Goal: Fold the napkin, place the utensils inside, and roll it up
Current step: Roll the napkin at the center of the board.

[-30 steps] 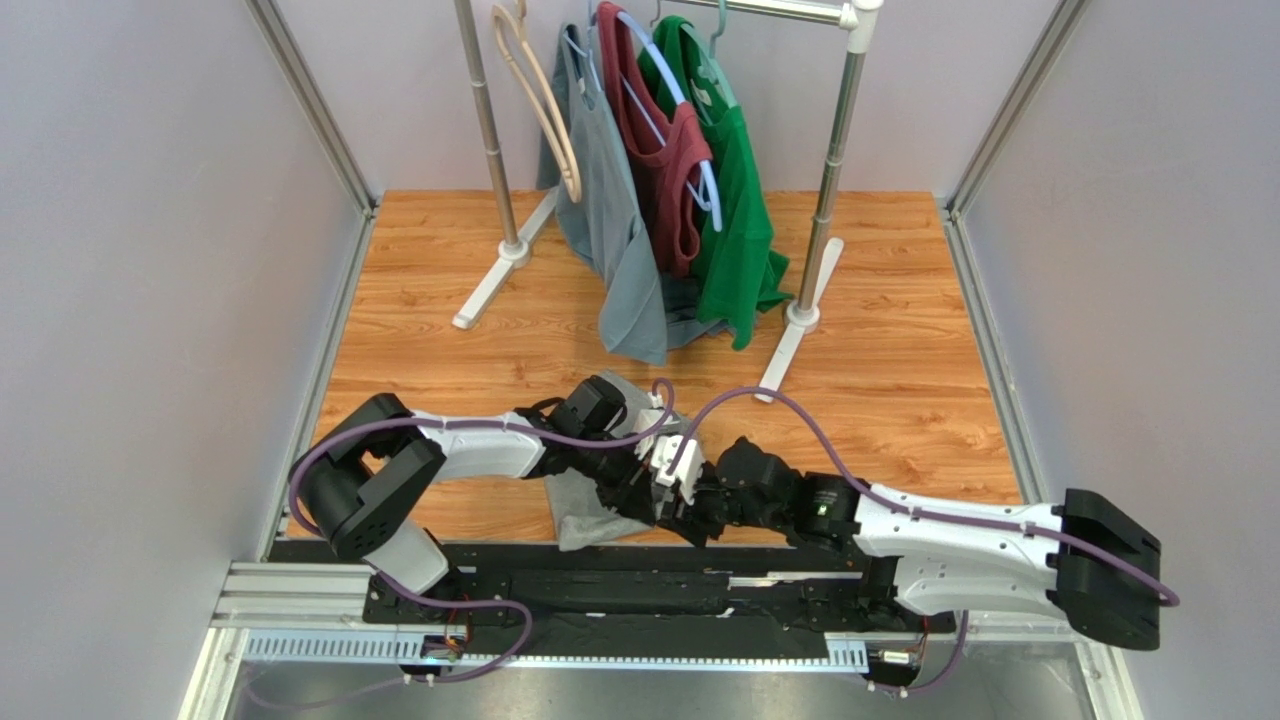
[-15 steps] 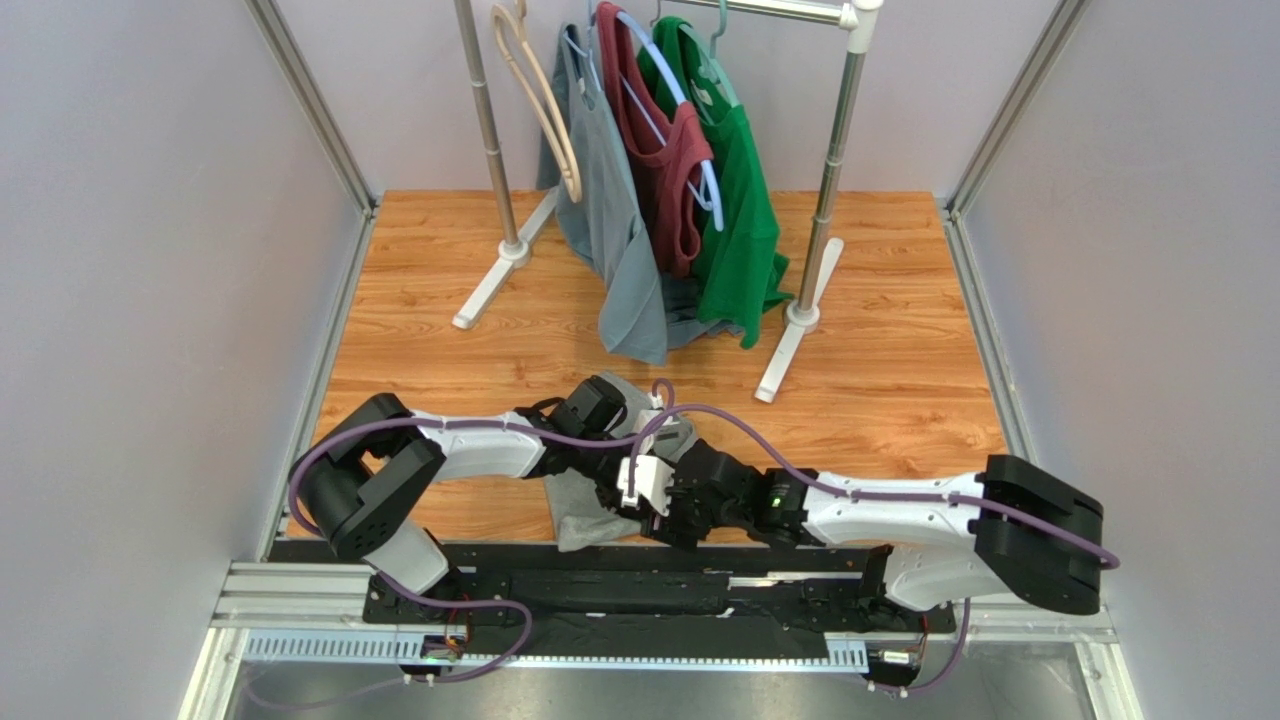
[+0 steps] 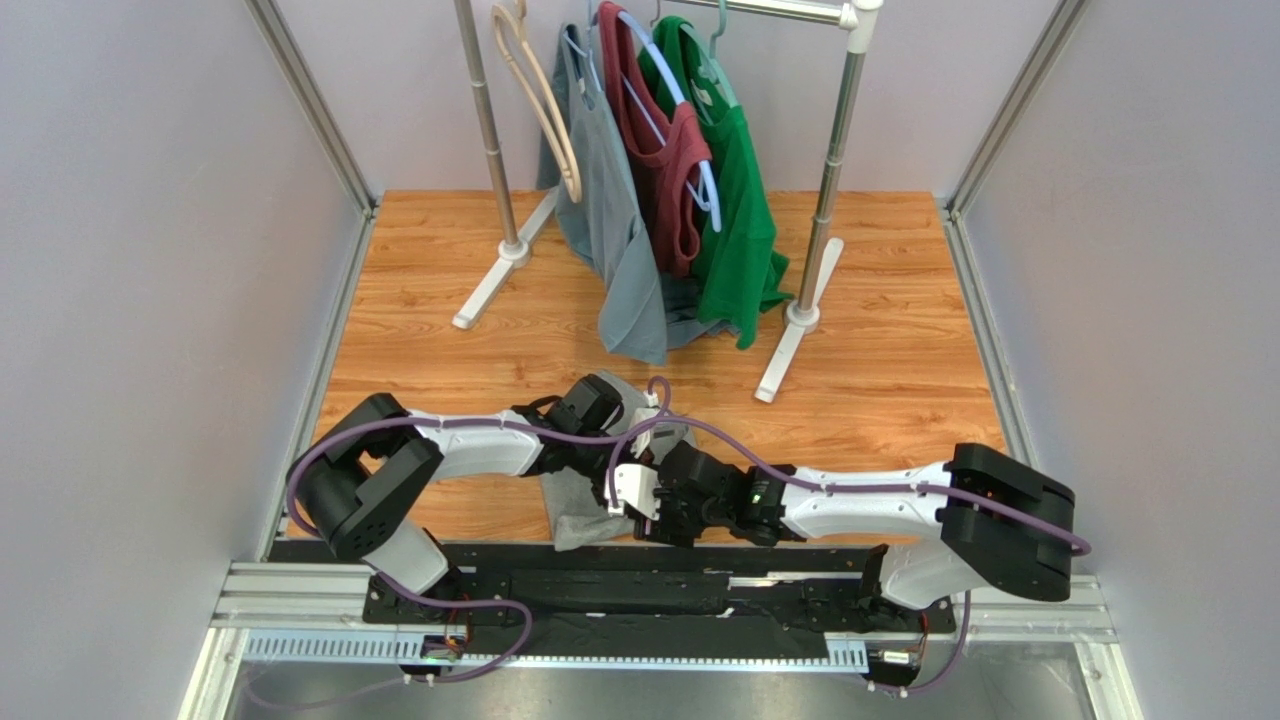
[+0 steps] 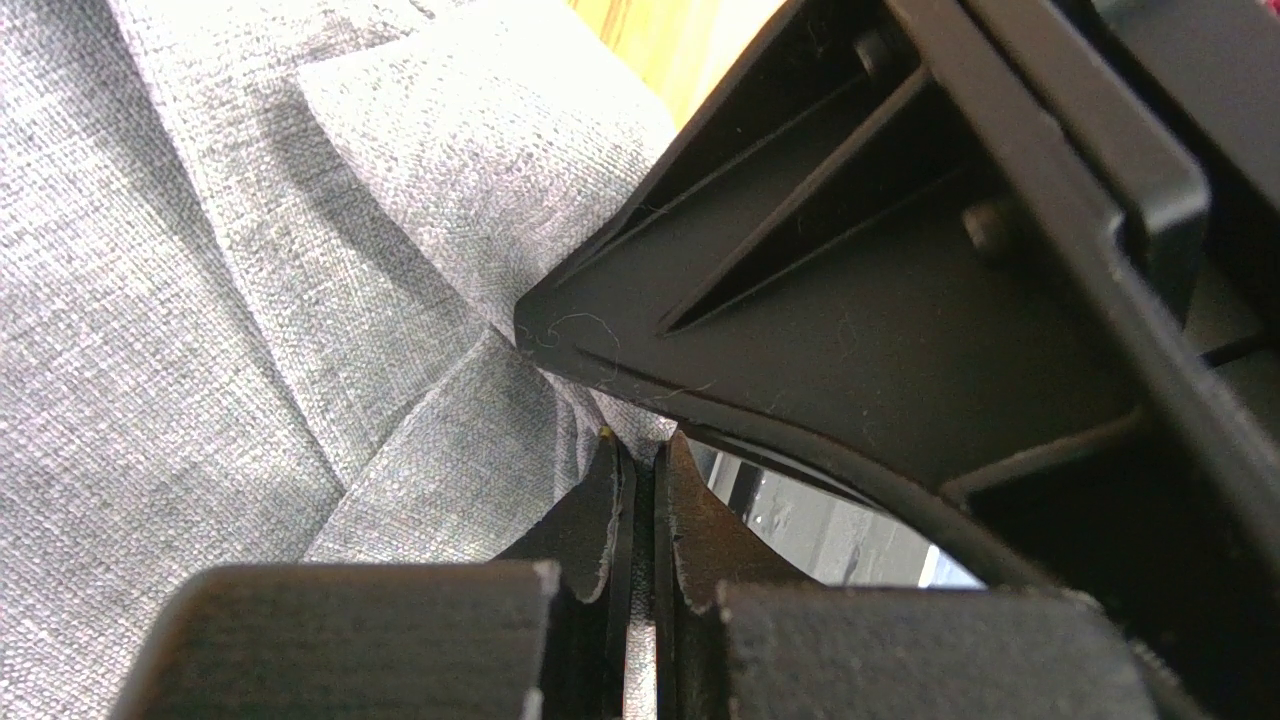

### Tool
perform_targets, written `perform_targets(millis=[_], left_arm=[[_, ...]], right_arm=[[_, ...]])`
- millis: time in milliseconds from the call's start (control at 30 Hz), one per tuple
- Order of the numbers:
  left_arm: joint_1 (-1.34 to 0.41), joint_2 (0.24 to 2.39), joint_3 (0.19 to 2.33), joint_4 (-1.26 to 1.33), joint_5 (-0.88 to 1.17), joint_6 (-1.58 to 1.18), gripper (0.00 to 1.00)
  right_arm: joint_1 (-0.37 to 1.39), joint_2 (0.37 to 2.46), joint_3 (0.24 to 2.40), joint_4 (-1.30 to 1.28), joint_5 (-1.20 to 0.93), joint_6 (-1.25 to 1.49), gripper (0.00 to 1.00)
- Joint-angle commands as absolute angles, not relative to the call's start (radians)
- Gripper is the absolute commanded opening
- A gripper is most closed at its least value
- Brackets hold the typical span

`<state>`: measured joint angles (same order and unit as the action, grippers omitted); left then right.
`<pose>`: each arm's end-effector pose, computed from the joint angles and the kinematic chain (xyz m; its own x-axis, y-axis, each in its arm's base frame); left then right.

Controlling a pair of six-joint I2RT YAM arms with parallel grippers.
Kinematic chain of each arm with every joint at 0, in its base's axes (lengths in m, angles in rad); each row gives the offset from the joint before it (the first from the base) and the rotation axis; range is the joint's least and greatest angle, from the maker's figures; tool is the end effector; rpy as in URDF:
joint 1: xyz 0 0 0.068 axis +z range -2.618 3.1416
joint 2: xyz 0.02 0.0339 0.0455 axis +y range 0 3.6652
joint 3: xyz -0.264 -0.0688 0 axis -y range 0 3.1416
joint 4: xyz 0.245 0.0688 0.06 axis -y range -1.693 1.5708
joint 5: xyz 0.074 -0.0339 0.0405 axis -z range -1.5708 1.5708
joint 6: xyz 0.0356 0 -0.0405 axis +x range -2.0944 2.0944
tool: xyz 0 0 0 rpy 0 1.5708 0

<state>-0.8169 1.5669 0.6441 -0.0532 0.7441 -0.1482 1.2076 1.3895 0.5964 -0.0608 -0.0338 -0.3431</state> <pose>0.1678 -0.2139 0.1354 -0.6783 0.5637 -0.4714 0.7037 0.3136 -0.6376 0.0909 0.2426 0.1581 0.0647 -0.7761 -0.6273 -0.9773 0.0778 -0.1970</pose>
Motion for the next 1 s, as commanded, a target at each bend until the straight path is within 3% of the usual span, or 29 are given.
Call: perform_targets(millis=[0,200,700,967], left_arm=[[-0.825,1.543,0.652,-0.09,0.724,-0.121,0.0],[-0.825,1.537,0.65,-0.098,0.698,-0.124,0.0],[-0.825,1.514,0.643,-0.1,0.667,-0.129,0.0],[-0.825,1.506,0.638,-0.097,0.65,-0.133,0.0]], right_arm=[[1.21,1.431,0.643,-0.124,-0.037,-0.354,0.53],[1.209,1.453,0.747,-0.316,-0.003,-0.305,0.39],[1.14,1.505,0.762,-0.371,-0.006,-0.4,0.47],[1.118,1.569,0.799,-0.437,-0.061,-0.431,0.32]])
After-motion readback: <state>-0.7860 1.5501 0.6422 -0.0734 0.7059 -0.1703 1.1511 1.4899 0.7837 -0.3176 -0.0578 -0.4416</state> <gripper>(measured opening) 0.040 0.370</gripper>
